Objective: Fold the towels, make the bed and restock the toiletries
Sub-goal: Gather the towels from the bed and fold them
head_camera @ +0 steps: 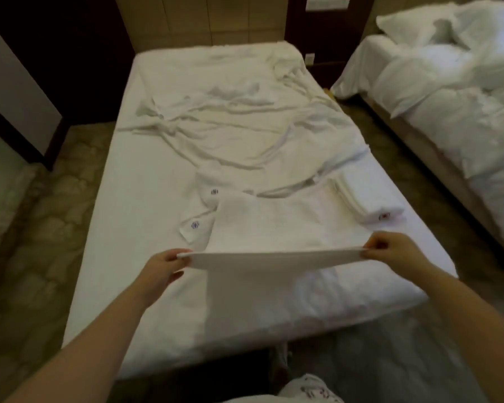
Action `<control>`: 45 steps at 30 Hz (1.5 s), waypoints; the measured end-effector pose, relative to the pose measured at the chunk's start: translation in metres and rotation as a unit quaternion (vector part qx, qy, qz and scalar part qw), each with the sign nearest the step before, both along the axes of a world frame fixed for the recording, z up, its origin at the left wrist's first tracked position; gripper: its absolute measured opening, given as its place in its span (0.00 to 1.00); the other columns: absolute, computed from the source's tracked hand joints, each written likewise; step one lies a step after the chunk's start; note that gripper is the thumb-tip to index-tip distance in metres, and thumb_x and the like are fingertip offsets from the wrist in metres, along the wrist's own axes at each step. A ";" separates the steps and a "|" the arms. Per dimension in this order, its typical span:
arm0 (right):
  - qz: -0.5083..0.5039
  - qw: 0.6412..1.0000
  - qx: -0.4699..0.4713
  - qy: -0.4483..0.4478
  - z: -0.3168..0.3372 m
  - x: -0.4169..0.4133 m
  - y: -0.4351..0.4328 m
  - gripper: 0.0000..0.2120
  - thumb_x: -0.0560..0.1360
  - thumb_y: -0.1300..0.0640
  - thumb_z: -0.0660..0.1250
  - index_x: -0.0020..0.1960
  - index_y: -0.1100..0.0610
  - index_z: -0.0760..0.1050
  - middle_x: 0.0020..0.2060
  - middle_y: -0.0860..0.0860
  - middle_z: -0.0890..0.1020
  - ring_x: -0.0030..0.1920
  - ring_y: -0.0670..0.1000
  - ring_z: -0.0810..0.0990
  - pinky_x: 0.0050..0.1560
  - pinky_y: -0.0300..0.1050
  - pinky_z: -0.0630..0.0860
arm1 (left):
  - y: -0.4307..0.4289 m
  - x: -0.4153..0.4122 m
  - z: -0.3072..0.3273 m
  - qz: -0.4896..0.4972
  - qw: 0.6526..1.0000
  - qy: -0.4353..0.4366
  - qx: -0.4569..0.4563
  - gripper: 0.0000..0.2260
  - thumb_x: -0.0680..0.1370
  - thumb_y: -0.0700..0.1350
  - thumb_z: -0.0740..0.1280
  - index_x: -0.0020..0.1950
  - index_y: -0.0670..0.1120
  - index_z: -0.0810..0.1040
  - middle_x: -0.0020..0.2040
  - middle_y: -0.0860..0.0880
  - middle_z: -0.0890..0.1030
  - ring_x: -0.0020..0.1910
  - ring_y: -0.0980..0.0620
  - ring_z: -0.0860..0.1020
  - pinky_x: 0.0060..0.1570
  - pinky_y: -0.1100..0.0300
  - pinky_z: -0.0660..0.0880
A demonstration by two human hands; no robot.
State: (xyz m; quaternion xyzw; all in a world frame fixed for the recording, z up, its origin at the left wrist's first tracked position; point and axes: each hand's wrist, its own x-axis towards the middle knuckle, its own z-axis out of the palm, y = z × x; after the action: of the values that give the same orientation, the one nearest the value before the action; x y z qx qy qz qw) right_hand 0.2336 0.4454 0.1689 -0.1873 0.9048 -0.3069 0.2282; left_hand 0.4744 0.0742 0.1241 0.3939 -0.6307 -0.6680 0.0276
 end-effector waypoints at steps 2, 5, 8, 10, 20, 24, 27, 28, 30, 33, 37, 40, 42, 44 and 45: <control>-0.005 0.999 0.018 -0.036 -0.029 0.037 0.013 0.07 0.70 0.64 0.73 0.36 0.58 0.77 0.33 0.52 0.79 0.38 0.50 0.76 0.38 0.35 0.70 | 0.014 0.035 -0.026 -0.004 0.999 -0.042 0.014 0.08 0.77 0.32 0.63 0.49 0.43 0.79 0.43 0.47 0.78 0.46 0.50 0.74 0.48 0.57 0.69; -0.028 0.996 0.034 -0.078 -0.063 0.075 0.036 0.11 0.69 0.66 0.74 0.33 0.55 0.76 0.31 0.50 0.78 0.35 0.49 0.74 0.34 0.32 0.69 | 0.033 0.073 -0.051 -0.024 0.995 -0.092 0.028 0.07 0.77 0.33 0.64 0.49 0.43 0.79 0.43 0.46 0.78 0.46 0.50 0.75 0.49 0.56 0.69; -0.048 0.993 0.049 -0.091 -0.084 0.091 0.048 0.11 0.68 0.65 0.75 0.33 0.54 0.76 0.32 0.51 0.78 0.36 0.50 0.75 0.37 0.39 0.70 | 0.045 0.082 -0.060 -0.020 0.994 -0.107 0.034 0.07 0.78 0.34 0.64 0.51 0.43 0.79 0.44 0.47 0.78 0.46 0.51 0.75 0.49 0.56 0.69; -0.058 0.993 0.054 -0.089 -0.090 0.088 0.046 0.10 0.68 0.65 0.75 0.34 0.56 0.76 0.32 0.52 0.78 0.36 0.51 0.74 0.35 0.39 0.68 | 0.044 0.073 -0.062 -0.015 0.994 -0.108 0.018 0.07 0.78 0.36 0.64 0.53 0.44 0.78 0.45 0.48 0.79 0.48 0.51 0.75 0.54 0.54 0.69; -0.185 0.980 -0.075 -0.006 -0.106 -0.028 -0.037 0.06 0.73 0.61 0.70 0.47 0.55 0.74 0.41 0.51 0.77 0.42 0.50 0.74 0.42 0.39 0.68 | -0.018 -0.083 -0.077 0.046 0.994 -0.030 -0.096 0.04 0.78 0.38 0.66 0.49 0.45 0.80 0.43 0.48 0.78 0.46 0.51 0.74 0.50 0.57 0.70; -0.228 0.968 -0.102 -0.014 -0.158 -0.105 -0.087 0.07 0.74 0.60 0.68 0.51 0.54 0.74 0.42 0.50 0.76 0.45 0.50 0.74 0.43 0.37 0.69 | -0.049 -0.155 -0.122 0.079 0.988 -0.061 -0.120 0.03 0.78 0.38 0.65 0.46 0.46 0.77 0.44 0.46 0.75 0.43 0.52 0.71 0.44 0.60 0.69; -0.253 0.963 -0.092 -0.012 -0.208 -0.146 -0.118 0.09 0.73 0.59 0.68 0.53 0.54 0.75 0.44 0.49 0.77 0.44 0.49 0.74 0.33 0.28 0.66 | -0.063 -0.194 -0.172 0.111 0.978 -0.108 -0.142 0.14 0.79 0.41 0.64 0.34 0.48 0.67 0.33 0.49 0.68 0.33 0.54 0.66 0.34 0.61 0.64; -0.259 0.962 -0.088 -0.013 -0.223 -0.153 -0.125 0.09 0.73 0.59 0.68 0.53 0.54 0.75 0.44 0.49 0.77 0.44 0.48 0.74 0.33 0.30 0.66 | -0.064 -0.203 -0.186 0.120 0.974 -0.119 -0.148 0.16 0.79 0.41 0.63 0.33 0.48 0.64 0.31 0.50 0.65 0.31 0.55 0.63 0.31 0.64 0.63; -0.274 0.958 -0.083 -0.019 -0.250 -0.160 -0.134 0.08 0.74 0.58 0.67 0.53 0.54 0.74 0.45 0.50 0.77 0.44 0.48 0.74 0.37 0.32 0.65 | -0.063 -0.217 -0.209 0.148 0.969 -0.133 -0.149 0.16 0.80 0.41 0.61 0.33 0.49 0.62 0.31 0.50 0.64 0.30 0.56 0.62 0.25 0.69 0.60; -0.291 0.953 -0.080 -0.010 -0.273 -0.158 -0.136 0.09 0.74 0.57 0.66 0.54 0.56 0.74 0.45 0.50 0.77 0.45 0.48 0.74 0.40 0.31 0.65 | -0.058 -0.227 -0.231 0.171 0.955 -0.157 -0.184 0.12 0.79 0.42 0.61 0.36 0.45 0.67 0.32 0.50 0.66 0.37 0.53 0.65 0.30 0.64 0.61; -0.330 0.940 -0.090 0.010 -0.274 -0.154 -0.133 0.09 0.74 0.57 0.66 0.54 0.57 0.74 0.44 0.50 0.76 0.39 0.44 0.73 0.36 0.24 0.66 | -0.055 -0.233 -0.232 0.212 0.948 -0.148 -0.184 0.11 0.78 0.44 0.65 0.55 0.38 0.78 0.49 0.38 0.80 0.43 0.52 0.75 0.47 0.59 0.72; -0.366 0.923 -0.114 0.009 -0.272 -0.151 -0.130 0.07 0.74 0.58 0.67 0.51 0.53 0.73 0.43 0.50 0.76 0.36 0.40 0.72 0.37 0.23 0.67 | -0.059 -0.240 -0.231 0.210 0.955 -0.126 -0.165 0.07 0.77 0.44 0.67 0.44 0.40 0.77 0.37 0.48 0.78 0.37 0.54 0.75 0.43 0.58 0.71; -0.374 0.919 -0.121 0.001 -0.272 -0.153 -0.129 0.07 0.73 0.58 0.68 0.50 0.52 0.72 0.42 0.48 0.76 0.36 0.40 0.72 0.38 0.24 0.67 | -0.060 -0.244 -0.234 0.201 0.956 -0.125 -0.176 0.10 0.77 0.44 0.66 0.36 0.47 0.71 0.34 0.52 0.71 0.35 0.55 0.68 0.40 0.60 0.66; -0.378 0.917 -0.124 -0.004 -0.272 -0.157 -0.129 0.08 0.73 0.59 0.68 0.50 0.52 0.72 0.40 0.47 0.75 0.36 0.40 0.72 0.38 0.24 0.68 | -0.058 -0.248 -0.234 0.204 0.955 -0.122 -0.175 0.04 0.77 0.45 0.66 0.43 0.48 0.77 0.42 0.50 0.77 0.41 0.54 0.73 0.44 0.62 0.69; -0.379 0.917 -0.123 -0.004 -0.273 -0.158 -0.130 0.08 0.73 0.58 0.68 0.50 0.52 0.72 0.40 0.46 0.75 0.36 0.40 0.72 0.38 0.24 0.68 | -0.059 -0.251 -0.235 0.209 0.955 -0.122 -0.173 0.05 0.78 0.45 0.66 0.49 0.46 0.79 0.46 0.50 0.79 0.45 0.54 0.75 0.47 0.63 0.71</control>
State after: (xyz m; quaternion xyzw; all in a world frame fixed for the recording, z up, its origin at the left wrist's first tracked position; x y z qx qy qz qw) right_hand 0.0755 0.3158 -0.1037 0.1445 0.8623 -0.4798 0.0736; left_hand 0.2239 0.0156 -0.1104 0.5842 -0.6390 -0.4749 0.1575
